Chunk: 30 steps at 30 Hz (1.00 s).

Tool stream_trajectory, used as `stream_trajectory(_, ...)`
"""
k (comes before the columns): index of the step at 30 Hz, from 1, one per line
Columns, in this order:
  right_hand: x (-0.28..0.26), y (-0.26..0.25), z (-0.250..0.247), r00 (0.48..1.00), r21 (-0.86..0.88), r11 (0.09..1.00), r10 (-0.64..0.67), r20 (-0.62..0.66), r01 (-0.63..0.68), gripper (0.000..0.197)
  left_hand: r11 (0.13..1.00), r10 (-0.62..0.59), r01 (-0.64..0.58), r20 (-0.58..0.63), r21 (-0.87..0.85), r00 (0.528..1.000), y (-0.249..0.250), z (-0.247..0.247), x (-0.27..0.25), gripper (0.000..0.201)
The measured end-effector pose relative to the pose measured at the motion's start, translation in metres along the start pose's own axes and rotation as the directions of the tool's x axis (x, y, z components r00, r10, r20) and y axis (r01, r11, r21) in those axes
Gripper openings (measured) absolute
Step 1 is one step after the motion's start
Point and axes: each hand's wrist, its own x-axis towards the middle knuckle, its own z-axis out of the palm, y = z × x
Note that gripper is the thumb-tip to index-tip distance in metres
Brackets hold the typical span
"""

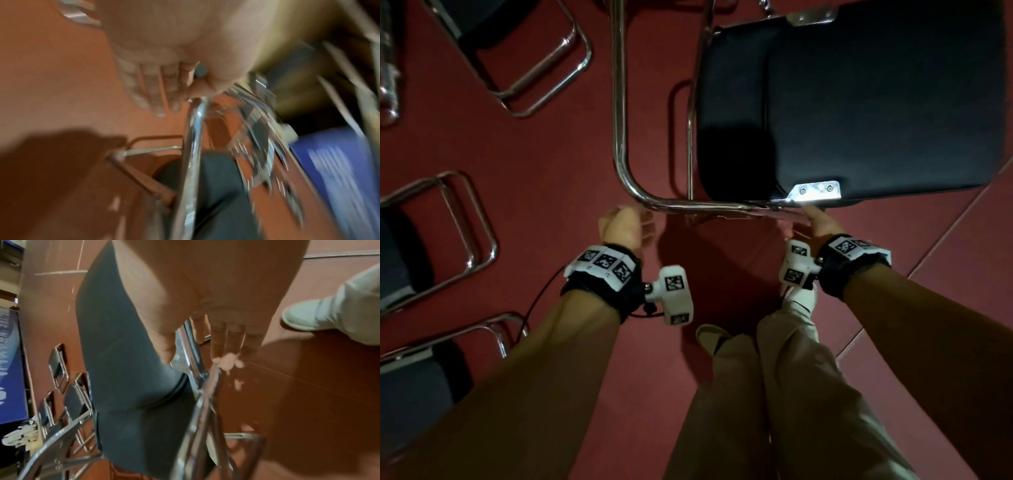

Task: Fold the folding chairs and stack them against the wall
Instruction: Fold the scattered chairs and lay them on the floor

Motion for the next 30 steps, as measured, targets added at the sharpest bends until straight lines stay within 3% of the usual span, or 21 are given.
stream_trajectory(4, 0.008, -0.028, -0.016, 0.999, -0.016, 1.000, 0.010, -0.035, -0.011, 0.035, 0.975, -0.051, 0.079, 0.134, -0.207, 0.990, 0.004, 0.014, -0.007, 0.020)
stream_trajectory(7, 0.009, -0.041, -0.026, 0.999, 0.071, 0.996, 0.049, 0.007, -0.049, 0.042, 0.934, -0.083, 0.140, 0.182, -0.329, 0.980, 0.010, 0.035, -0.011, 0.027)
stream_trajectory(11, 0.023, -0.057, -0.037, 0.996, 0.121, 0.991, 0.054, 0.064, -0.061, 0.047, 0.856, -0.110, 0.161, 0.133, -0.491, 0.985, 0.012, 0.054, -0.011, 0.034)
stream_trajectory(16, 0.034, -0.063, -0.045, 0.985, 0.224, 0.973, 0.022, 0.171, -0.060, 0.051, 0.712, -0.172, 0.203, 0.114, -0.673, 0.978, 0.010, 0.072, -0.011, 0.028)
stream_trajectory(19, 0.041, -0.063, -0.048, 0.978, 0.230, 0.973, -0.050, 0.204, 0.002, 0.042, 0.687, -0.185, 0.186, 0.077, -0.702, 0.980, 0.010, 0.078, -0.010, 0.025)
stream_trajectory(22, 0.053, -0.065, -0.055, 0.981, 0.215, 0.975, -0.089, 0.170, 0.051, 0.033, 0.702, -0.178, 0.168, 0.058, -0.692, 0.982, 0.010, 0.080, -0.011, 0.034)
stream_trajectory(27, 0.062, -0.062, -0.060, 0.974, 0.277, 0.957, -0.139, 0.178, 0.086, 0.035, 0.670, -0.146, 0.107, 0.011, -0.735, 0.989, 0.008, 0.087, -0.014, 0.037)
stream_trajectory(30, 0.062, -0.062, -0.062, 0.972, 0.273, 0.958, -0.137, 0.189, 0.082, 0.034, 0.673, -0.147, 0.100, 0.001, -0.733, 0.989, 0.009, 0.089, -0.016, 0.028)
